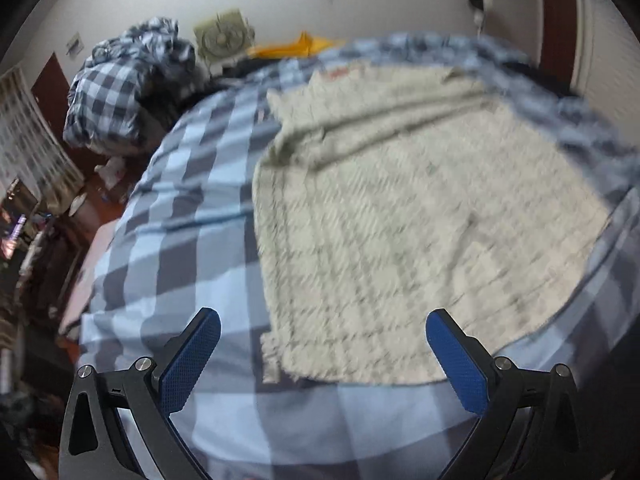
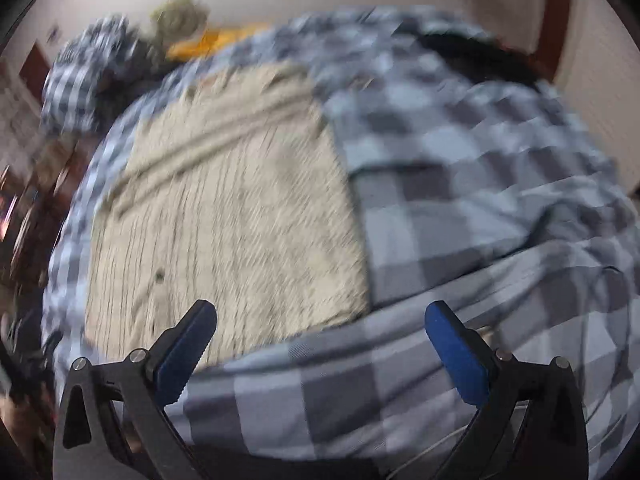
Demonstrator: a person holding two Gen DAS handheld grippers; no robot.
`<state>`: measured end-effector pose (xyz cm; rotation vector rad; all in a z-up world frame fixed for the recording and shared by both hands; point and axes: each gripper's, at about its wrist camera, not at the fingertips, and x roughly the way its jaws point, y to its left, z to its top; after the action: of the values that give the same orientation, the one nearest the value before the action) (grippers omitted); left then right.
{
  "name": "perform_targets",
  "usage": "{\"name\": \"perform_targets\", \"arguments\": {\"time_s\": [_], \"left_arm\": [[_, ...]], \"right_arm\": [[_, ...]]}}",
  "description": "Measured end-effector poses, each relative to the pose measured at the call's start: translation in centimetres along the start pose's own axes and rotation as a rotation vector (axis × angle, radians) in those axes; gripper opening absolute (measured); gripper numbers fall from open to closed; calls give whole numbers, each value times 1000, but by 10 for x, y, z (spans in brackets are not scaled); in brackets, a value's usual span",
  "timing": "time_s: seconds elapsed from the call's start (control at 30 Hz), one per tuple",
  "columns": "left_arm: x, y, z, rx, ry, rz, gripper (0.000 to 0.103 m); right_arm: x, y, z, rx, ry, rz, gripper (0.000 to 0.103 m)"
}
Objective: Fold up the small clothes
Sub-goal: 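Move both tools to the shirt hem, then grasp the shirt hem with the left tool while the right tool grasps it too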
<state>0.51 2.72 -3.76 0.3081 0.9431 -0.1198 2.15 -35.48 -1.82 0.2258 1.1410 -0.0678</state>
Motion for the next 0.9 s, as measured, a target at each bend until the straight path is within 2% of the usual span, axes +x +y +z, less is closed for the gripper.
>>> {"name": "perform_targets", "arguments": {"time_s": [0.03, 0.07, 0.13, 0.17, 0.23, 0.33, 0.4, 0.5, 0.57, 0.73, 0.8, 0.9], "left_arm": [[5, 0, 1, 1, 23, 15, 103], [8, 0, 0, -10, 38, -1, 103], [19, 10, 2, -89, 100, -112, 103], [24, 14, 2, -115, 130, -136, 103], [46, 22, -2, -152, 243, -116, 103], [68, 26, -4, -106, 309, -95, 99], [74, 28, -1, -70, 304, -127, 99], [80, 38, 0, -74, 301, -231, 99], [91, 52, -3, -159, 331, -309, 99], [111, 78, -12, -379, 413, -409, 99], [114, 85, -14, -412, 412, -419, 99], [114, 90, -17, -411, 404, -400, 99]], "right_arm": [[4, -2, 1, 9, 21, 12, 102], [6, -5, 2, 31, 51, 26, 102], [20, -16, 2, 99, 124, 75, 102], [23, -19, 2, 125, 143, 95, 102], [28, -28, 0, 178, 160, 139, 102], [25, -33, -5, 245, 158, 140, 102], [25, -29, -7, 242, 176, 121, 102], [28, -17, -3, 188, 204, 76, 102], [31, -15, -1, 168, 214, 63, 102], [42, -26, 2, 243, 233, 47, 102], [50, -35, 4, 317, 240, 7, 102], [69, -44, 4, 372, 280, -20, 102]]}}
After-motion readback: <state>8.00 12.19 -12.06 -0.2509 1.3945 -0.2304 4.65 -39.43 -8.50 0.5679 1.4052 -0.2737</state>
